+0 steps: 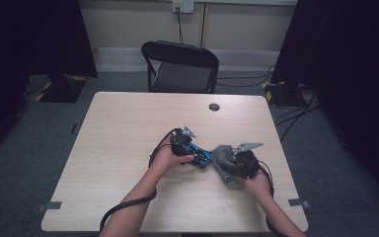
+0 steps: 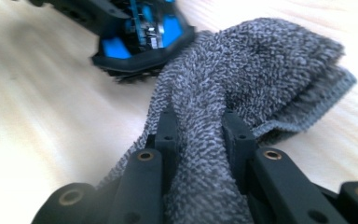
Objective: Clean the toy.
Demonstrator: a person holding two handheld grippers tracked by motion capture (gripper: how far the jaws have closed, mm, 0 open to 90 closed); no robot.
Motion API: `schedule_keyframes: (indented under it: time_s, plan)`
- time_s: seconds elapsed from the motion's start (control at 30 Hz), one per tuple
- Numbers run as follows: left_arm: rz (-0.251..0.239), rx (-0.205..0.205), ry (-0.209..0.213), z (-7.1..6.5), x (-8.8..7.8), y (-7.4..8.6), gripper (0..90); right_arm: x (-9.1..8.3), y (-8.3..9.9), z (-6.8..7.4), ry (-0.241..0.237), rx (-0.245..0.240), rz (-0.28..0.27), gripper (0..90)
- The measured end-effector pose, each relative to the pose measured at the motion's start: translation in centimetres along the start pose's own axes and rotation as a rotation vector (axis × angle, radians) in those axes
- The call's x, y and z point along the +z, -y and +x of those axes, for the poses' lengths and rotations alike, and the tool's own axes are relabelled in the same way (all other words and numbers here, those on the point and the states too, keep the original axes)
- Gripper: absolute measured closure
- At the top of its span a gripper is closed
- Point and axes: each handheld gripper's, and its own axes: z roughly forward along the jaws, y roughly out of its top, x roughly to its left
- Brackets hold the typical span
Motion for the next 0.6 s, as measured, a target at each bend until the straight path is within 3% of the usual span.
schedule_keyframes:
  time_s: [0.6]
  plan:
    - [0.0,0.0,0.0,0.0,0.0,0.0,0.0,-0.4,1.1,3.4,-0.114,-0.05,0.003,72.1]
